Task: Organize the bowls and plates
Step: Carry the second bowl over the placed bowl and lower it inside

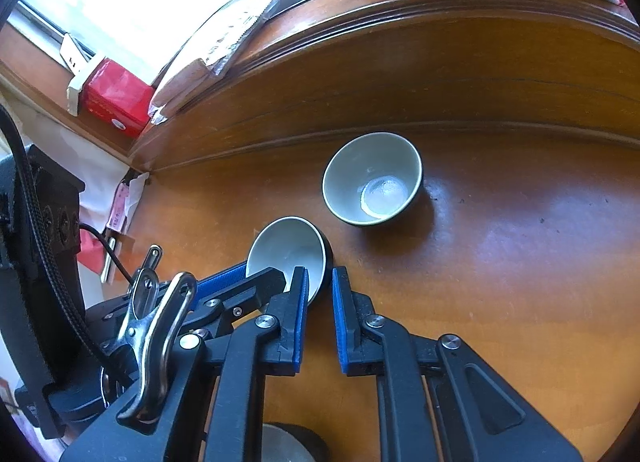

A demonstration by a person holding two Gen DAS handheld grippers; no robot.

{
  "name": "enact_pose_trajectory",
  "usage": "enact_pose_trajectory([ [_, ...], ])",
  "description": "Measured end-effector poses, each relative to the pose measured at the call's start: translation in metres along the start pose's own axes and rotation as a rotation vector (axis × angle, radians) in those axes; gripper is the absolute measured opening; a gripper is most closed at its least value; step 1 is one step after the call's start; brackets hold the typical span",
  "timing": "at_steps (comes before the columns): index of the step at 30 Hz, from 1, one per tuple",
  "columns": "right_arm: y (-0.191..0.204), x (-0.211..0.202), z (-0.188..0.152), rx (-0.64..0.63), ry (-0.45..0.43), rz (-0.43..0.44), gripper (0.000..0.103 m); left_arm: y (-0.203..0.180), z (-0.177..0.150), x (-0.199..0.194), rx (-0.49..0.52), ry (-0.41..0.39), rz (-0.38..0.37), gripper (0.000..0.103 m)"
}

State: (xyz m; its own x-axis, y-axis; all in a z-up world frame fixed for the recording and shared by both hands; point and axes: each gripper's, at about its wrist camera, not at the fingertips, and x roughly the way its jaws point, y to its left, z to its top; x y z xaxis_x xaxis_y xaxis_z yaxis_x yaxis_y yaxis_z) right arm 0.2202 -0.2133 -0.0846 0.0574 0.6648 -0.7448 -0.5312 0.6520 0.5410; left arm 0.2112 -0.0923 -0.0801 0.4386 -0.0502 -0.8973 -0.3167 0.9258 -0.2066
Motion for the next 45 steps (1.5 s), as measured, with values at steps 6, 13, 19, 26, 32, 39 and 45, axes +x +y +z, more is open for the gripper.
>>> enact_pose_trajectory([
  [6,0.001,-0.014,-0.006,0.011,-0.021,-0.011,0.015,-0.008,-0.004,-0.007,0.03,-0.017,-0.006,0.02],
  [13,-0.004,-0.036,-0.015,0.033,-0.056,-0.025,0.015,-0.017,-0.007,-0.016,0.062,-0.023,-0.035,0.02],
  [19,-0.004,-0.05,-0.023,0.046,-0.081,-0.028,0.015,-0.021,-0.012,-0.026,0.081,-0.03,-0.051,0.02],
  [26,-0.001,-0.06,-0.037,0.056,-0.096,-0.023,0.015,-0.029,-0.03,-0.038,0.092,-0.036,-0.054,0.02],
  [32,0.005,-0.073,-0.049,0.064,-0.118,-0.024,0.015,-0.037,-0.035,-0.044,0.107,-0.052,-0.059,0.02],
  [39,0.01,-0.082,-0.063,0.079,-0.128,-0.031,0.015,-0.039,-0.049,-0.052,0.124,-0.047,-0.065,0.02],
  [45,0.011,-0.086,-0.072,0.09,-0.131,-0.028,0.015,-0.043,-0.058,-0.053,0.139,-0.043,-0.065,0.02],
])
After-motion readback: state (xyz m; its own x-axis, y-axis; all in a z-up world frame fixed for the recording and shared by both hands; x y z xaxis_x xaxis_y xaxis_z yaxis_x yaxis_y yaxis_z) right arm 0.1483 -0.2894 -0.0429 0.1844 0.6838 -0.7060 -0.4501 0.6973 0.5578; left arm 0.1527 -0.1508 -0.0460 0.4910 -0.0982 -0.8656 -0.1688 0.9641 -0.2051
